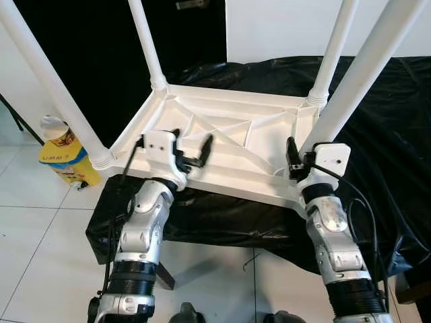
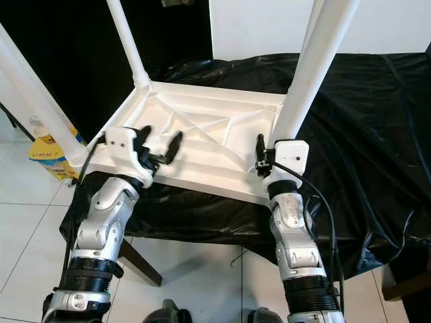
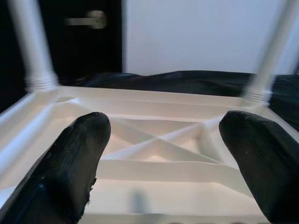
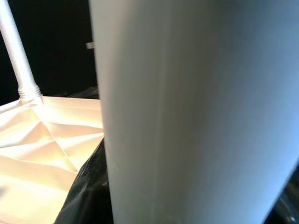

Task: Building children table

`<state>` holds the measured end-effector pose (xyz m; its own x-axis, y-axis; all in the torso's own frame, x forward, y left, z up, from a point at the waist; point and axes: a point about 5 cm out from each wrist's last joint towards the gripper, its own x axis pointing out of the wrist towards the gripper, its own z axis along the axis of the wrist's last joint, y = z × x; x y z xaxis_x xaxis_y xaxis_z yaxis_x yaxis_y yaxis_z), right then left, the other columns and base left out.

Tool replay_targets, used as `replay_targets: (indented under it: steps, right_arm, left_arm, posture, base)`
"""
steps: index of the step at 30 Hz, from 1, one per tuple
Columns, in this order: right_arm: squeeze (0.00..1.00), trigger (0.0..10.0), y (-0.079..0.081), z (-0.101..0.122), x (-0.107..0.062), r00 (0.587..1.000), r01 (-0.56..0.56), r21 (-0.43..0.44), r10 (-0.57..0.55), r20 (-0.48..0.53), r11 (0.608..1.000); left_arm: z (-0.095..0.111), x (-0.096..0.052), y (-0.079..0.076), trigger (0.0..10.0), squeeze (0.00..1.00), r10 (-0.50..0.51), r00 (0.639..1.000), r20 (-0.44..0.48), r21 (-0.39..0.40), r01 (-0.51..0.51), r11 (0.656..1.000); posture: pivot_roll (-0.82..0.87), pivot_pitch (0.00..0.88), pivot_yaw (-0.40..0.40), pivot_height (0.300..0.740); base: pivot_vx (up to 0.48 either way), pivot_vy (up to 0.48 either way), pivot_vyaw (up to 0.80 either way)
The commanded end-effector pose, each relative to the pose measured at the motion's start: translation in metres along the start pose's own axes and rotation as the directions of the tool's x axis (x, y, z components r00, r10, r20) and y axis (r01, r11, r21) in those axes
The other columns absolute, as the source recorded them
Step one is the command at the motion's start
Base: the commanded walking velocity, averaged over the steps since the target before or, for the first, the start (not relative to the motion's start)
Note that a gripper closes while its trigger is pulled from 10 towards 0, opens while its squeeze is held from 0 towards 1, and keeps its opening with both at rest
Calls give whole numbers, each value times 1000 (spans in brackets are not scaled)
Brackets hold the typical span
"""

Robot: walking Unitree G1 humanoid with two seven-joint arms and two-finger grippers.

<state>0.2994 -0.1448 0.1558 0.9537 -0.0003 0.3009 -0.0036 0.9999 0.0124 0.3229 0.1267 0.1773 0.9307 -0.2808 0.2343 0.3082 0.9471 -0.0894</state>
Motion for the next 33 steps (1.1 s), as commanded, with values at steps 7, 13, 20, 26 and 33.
replay_targets:
  steps: [7,13,20,26,33]
  right_arm:
    - [0,10000,4,3,10,999,-5,-2,5,46,1000]
    - [0,10000,7,4,12,998,-13,-8,13,53,1000]
    - [0,10000,8,4,15,997,-34,-34,37,62,999]
    - [0,10000,1,7,17,998,-14,-43,17,55,999]
    - [0,10000,-9,10,15,999,15,-81,-11,46,997]
  left_arm:
    - [6,10,5,10000,0,17,1000,25,64,-19,998]
    - [10,14,9,10000,0,17,999,36,92,-21,996]
    - [11,14,16,10000,0,73,997,22,106,-75,992]
    - [8,7,13,10000,0,52,999,16,112,-53,992]
    - [4,1,-1,10000,0,-31,999,23,146,27,989]
  posture:
    - [47,0,112,740]
    - [59,0,97,740]
    - [70,0,64,740]
    - [63,0,55,740]
    - [43,0,44,740]
  base:
    - [0,0,0]
    - [0,0,0]
    - [0,0,0]
    - [0,0,0]
    - [0,0,0]
